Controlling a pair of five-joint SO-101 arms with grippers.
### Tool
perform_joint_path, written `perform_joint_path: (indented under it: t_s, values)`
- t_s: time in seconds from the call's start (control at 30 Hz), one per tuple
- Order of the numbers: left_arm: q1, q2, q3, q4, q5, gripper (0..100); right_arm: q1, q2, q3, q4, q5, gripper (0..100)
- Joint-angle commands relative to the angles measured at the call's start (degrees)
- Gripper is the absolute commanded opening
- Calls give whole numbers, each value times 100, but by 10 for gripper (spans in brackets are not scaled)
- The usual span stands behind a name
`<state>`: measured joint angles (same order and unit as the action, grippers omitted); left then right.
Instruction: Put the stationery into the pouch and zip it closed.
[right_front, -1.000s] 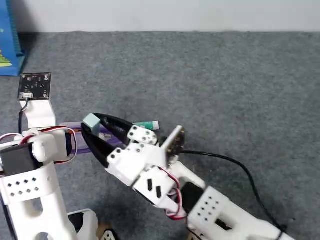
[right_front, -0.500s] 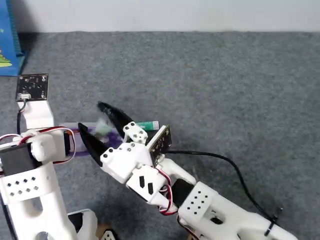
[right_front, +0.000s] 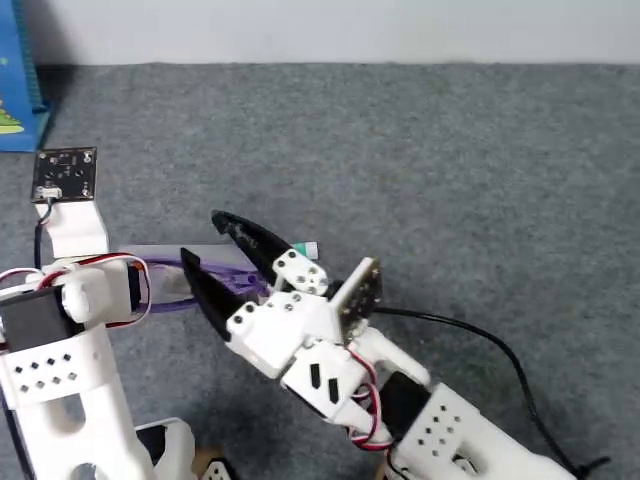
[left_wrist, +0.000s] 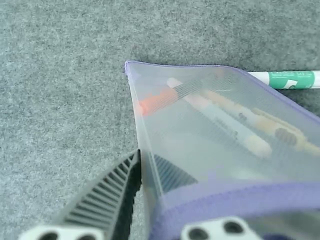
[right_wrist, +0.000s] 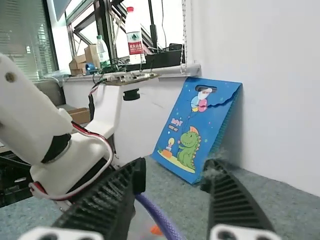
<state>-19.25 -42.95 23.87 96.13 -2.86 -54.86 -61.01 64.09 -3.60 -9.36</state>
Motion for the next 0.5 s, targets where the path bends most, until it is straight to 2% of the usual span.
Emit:
perform_joint_path:
  t_s: [0.0, 0.1, 0.33, 0.47]
  values:
    - [-18, 0, -40, -141, 9, 11, 215, -576, -105, 409, -44, 95]
    - [-18, 0, -40, -141, 0, 11, 400, -980, -105, 813, -44, 7]
    - [-44, 0, -40, -141, 0, 11, 1657, -1323, -105, 1587, -79, 20]
    - [-44, 0, -40, -141, 0, 11, 2360, -743, -105, 1956, -651, 20]
